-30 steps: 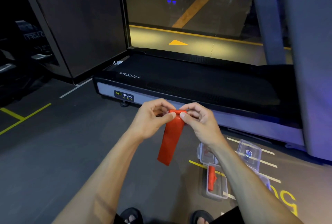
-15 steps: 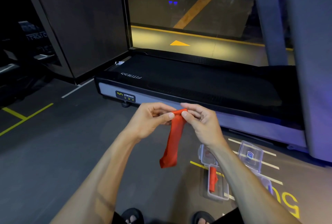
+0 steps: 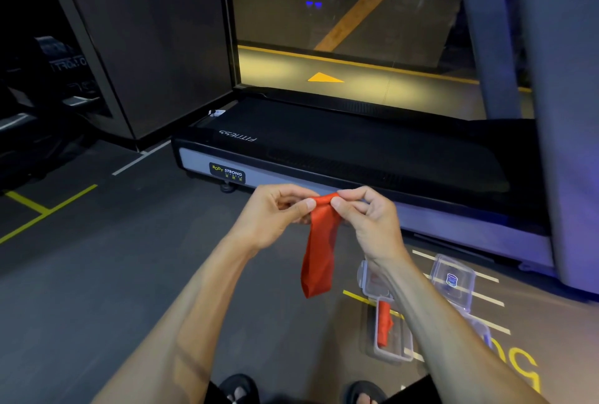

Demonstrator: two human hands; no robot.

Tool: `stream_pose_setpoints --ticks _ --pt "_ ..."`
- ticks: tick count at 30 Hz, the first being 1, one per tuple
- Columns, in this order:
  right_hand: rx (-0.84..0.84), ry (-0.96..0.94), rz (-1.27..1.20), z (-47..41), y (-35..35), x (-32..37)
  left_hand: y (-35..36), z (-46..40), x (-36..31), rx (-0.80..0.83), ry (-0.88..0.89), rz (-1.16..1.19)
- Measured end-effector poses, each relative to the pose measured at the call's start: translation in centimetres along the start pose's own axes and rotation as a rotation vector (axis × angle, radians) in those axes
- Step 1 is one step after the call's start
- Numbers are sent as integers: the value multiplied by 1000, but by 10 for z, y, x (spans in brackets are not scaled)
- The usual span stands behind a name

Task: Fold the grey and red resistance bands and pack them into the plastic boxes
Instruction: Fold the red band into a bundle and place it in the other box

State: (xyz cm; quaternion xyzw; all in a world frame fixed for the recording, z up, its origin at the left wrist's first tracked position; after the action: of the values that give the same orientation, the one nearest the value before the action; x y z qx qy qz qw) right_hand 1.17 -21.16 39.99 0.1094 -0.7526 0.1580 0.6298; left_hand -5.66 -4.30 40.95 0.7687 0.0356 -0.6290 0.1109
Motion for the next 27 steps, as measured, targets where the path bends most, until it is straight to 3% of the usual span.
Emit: stream_pose_setpoints --ticks 11,17,23,27 --pt "-51 41 -51 1 1 -4 11 -4 2 -70 138 -157" --pt "161 -4 72 0 0 5 6 -7 -3 25 147 -187" --pt "155 -37 39 -1 0 6 10 -5 -2 106 64 -93" --pt "165 -16 -44 -1 3 4 13 -2 -7 74 33 6"
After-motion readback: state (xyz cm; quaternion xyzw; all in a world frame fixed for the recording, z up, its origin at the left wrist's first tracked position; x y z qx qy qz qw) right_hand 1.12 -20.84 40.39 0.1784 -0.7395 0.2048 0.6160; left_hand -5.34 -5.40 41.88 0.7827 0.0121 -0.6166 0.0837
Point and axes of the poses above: each hand's wrist, its own z-axis away from the middle knuckle, its own y-axis out of the palm, x = y × z, the point moved 5 cm from there along -z, towards the middle knuckle, and after that the axes turned 13 degrees about z, right-handed, at the moved point
